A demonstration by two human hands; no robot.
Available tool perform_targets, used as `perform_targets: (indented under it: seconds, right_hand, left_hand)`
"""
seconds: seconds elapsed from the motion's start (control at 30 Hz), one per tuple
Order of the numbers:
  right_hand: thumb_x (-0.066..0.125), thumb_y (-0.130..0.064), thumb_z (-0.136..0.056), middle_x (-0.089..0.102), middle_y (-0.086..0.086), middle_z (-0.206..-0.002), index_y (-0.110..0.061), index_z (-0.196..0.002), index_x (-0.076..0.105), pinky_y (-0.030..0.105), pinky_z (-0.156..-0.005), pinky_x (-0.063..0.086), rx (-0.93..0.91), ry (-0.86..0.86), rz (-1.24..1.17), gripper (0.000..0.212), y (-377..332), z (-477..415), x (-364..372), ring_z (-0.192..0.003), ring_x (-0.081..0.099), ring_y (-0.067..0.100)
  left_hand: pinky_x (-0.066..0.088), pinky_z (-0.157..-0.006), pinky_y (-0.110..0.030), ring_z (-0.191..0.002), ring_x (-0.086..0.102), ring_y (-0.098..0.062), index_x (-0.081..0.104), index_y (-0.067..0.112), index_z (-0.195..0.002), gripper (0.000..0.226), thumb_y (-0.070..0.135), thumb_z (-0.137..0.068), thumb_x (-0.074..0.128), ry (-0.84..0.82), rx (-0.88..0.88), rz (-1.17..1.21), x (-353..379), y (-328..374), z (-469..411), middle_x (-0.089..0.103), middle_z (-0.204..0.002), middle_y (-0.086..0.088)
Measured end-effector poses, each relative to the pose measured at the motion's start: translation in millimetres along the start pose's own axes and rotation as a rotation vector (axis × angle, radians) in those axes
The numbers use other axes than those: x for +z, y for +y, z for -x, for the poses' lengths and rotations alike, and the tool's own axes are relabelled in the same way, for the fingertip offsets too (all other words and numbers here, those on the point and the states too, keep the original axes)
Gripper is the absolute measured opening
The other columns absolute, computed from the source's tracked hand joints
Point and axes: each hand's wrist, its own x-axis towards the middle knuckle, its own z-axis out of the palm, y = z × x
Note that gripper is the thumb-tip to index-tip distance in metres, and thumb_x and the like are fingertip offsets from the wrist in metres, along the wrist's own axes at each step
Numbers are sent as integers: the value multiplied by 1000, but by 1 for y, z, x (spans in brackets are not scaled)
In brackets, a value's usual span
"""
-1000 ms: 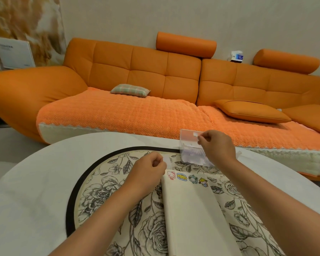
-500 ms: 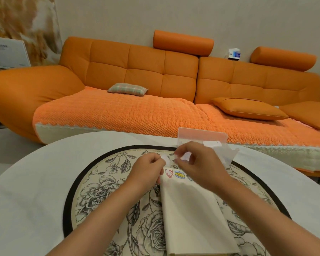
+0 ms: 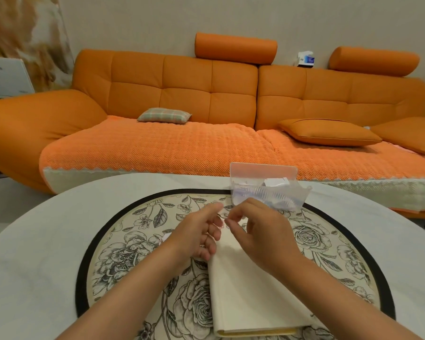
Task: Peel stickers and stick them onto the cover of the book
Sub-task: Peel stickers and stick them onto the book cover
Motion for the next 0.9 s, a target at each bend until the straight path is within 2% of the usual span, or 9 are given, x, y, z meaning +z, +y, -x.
perform_targets:
  seconds: [0.07, 0.17, 0.27, 0.43, 0.57, 0.67, 0.73, 0.83, 0.9]
  right_hand:
    - [76, -28, -87, 61, -20, -69, -28, -79, 66, 12, -52, 35, 269, -33, -267, 12, -4, -4, -1, -56, 51, 1]
    - [75, -22, -89, 56, -12, -53, -16, -80, 71, 17, -46, 36, 713, -104, -825, 11, -8, -11, -5, -48, 45, 10]
    - [73, -21, -89, 57, -4, -60, -13, -86, 73, 22, -46, 32, 905, -195, -1031, 8, -8, -10, -6, -49, 43, 13]
    - [75, -24, -88, 63, -2, -74, -13, -88, 75, 25, -48, 30, 976, -253, -1047, 11, -10, -7, -2, -50, 46, 13]
    - [75, -34, -87, 61, -2, -64, -14, -78, 73, 21, -40, 32, 879, -245, -749, 21, -9, -8, -5, -43, 47, 13]
    - [77, -38, -84, 61, -9, -60, -20, -79, 77, 18, -44, 41, 775, -209, -594, 19, -6, -10, -9, -48, 50, 9]
    - [76, -35, -86, 65, -3, -62, -19, -79, 77, 18, -49, 40, 763, -221, -642, 18, -5, -14, -11, -51, 51, 9]
    - [70, -31, -87, 71, 16, -82, -15, -79, 77, 26, -59, 38, 750, -263, -690, 19, -6, -18, -14, -56, 54, 13]
    - [71, -29, -87, 70, 10, -72, -15, -77, 77, 22, -57, 41, 735, -289, -684, 19, -6, -19, -14, -56, 55, 12]
  left_hand:
    - [38, -44, -24, -50, 51, -20, 60, 9, -97, 51, 58, -84, 59, -8, 4, 63, -3, 2, 1, 58, -70, -5]
    - [40, -46, -26, -53, 55, -20, 63, 8, -105, 28, 34, -98, 57, 87, 97, 5, -4, 2, 2, 62, -75, -7]
    - [42, -46, -26, -52, 57, -18, 68, 10, -99, 15, 23, -97, 62, 156, 177, -136, -2, -3, 2, 66, -71, -3]
    - [43, -45, -26, -49, 58, -17, 66, 9, -88, 9, 13, -96, 63, 196, 241, -228, -1, -3, 4, 66, -64, 1]
    - [46, -54, -29, -53, 59, -15, 64, 14, -82, 11, 17, -93, 61, 263, 294, -410, -6, -6, 6, 68, -67, 1]
    - [53, -67, -40, -58, 60, -15, 61, 21, -76, 15, 20, -92, 60, 272, 325, -505, -8, -9, 5, 69, -72, -1]
    - [55, -72, -42, -59, 60, -14, 61, 24, -75, 17, 21, -92, 60, 267, 337, -531, -8, -9, 6, 69, -71, 1]
    - [55, -75, -45, -60, 60, -15, 61, 24, -74, 18, 21, -92, 60, 276, 355, -546, -7, -9, 6, 69, -71, 1]
    - [55, -75, -45, -61, 61, -17, 61, 24, -75, 17, 21, -92, 60, 274, 357, -555, -8, -9, 6, 69, -71, 3]
